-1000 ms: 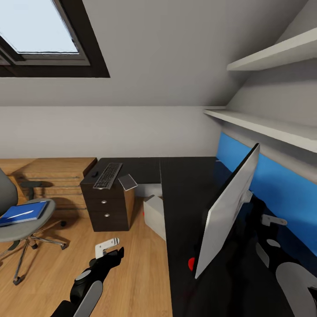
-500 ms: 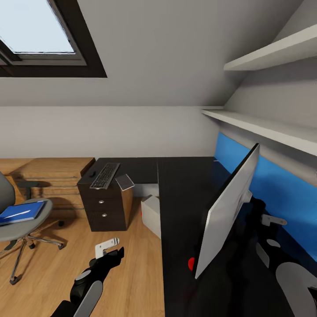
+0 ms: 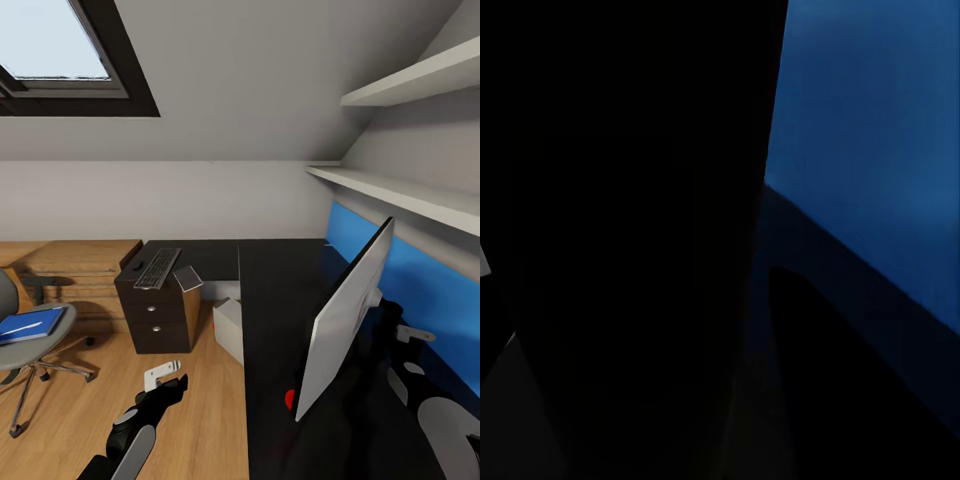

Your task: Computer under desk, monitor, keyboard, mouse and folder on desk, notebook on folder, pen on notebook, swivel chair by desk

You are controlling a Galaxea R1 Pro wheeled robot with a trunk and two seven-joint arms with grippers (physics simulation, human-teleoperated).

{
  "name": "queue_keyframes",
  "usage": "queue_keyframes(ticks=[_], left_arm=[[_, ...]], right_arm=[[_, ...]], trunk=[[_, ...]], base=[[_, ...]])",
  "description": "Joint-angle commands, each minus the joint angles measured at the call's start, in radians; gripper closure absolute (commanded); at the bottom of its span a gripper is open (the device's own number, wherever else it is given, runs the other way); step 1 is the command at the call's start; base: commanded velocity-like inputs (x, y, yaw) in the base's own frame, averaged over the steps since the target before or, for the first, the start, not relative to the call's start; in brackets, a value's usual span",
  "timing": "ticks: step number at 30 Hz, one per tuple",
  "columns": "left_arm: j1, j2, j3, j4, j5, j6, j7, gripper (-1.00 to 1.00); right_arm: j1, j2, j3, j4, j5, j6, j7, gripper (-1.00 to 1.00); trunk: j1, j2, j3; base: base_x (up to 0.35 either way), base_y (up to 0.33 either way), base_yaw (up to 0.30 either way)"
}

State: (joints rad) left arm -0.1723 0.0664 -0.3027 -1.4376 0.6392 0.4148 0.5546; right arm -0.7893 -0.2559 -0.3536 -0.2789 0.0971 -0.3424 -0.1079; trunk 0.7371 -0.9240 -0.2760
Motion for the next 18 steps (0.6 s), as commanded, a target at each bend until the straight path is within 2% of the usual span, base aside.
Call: queue_keyframes(ticks=[1,18], left_arm=[[-0.001,0.001,-0.003,-0.001,0.008,0.001,0.009,-1.0],[-0.001,0.001,-0.003,-0.001,0.009,0.001,0.009,-1.0]], right_arm=[[-0.001,0.0,0.006,0.001,0.003,-0.004,-0.001,1.0],[-0.001,0.0,0.007,0.001,0.003,-0.004,-0.001,1.0]], trunk=[[0.0,-0.001,-0.001],[0.0,-0.001,-0.001]], base=[[0.011,0.0,0.0],[0.04,-0.014,0.0]])
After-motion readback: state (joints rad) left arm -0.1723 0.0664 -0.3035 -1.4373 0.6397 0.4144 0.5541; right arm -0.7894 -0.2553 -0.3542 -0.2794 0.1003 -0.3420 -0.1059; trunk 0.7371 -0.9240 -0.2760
